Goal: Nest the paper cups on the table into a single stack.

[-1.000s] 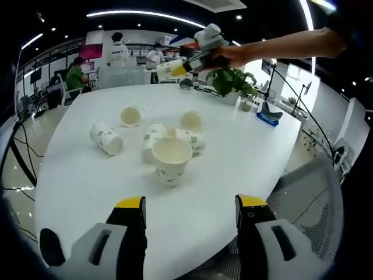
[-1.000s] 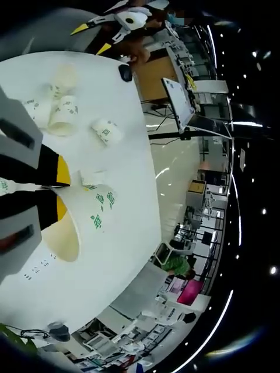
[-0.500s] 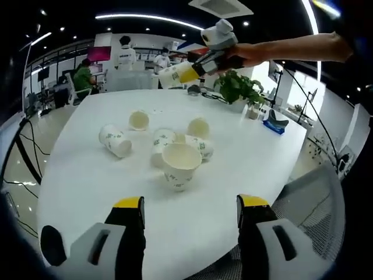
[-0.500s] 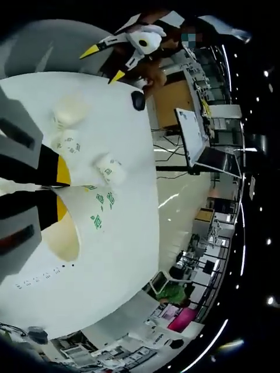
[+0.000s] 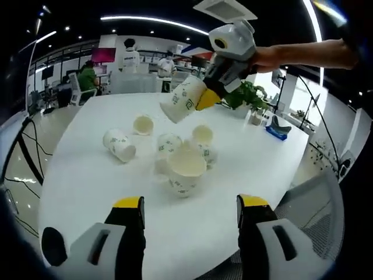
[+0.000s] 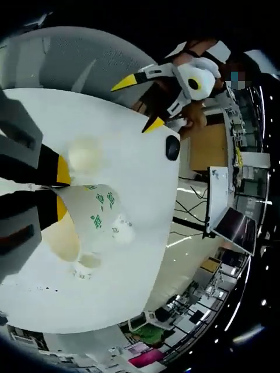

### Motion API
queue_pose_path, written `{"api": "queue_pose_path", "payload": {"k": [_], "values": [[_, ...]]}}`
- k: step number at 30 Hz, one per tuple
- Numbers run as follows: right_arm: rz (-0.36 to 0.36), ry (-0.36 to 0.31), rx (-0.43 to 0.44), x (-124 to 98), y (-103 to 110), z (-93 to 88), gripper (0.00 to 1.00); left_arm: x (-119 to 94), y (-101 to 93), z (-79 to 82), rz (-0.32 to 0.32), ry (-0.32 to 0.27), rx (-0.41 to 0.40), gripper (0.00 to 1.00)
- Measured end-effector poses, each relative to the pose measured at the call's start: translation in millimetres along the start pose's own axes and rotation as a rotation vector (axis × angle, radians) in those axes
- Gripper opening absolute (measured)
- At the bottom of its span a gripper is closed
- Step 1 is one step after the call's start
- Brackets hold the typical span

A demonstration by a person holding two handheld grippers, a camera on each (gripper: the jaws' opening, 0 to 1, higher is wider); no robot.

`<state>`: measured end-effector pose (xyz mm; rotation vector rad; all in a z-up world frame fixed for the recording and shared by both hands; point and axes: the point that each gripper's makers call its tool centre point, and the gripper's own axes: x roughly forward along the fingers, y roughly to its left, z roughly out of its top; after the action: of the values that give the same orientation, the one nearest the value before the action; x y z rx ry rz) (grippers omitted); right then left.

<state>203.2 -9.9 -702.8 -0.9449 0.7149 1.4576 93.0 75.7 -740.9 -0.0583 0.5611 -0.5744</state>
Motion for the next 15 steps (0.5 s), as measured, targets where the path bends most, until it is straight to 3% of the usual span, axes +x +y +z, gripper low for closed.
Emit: {"api": "queue_pose_path", "payload": {"k": [15], "values": [[0.111,0.146,-0.133,19.4,51.0,-4.7,0.0,-1.1,5.4,5.5,0.013,-0.019,-0.003,0.63]]}}
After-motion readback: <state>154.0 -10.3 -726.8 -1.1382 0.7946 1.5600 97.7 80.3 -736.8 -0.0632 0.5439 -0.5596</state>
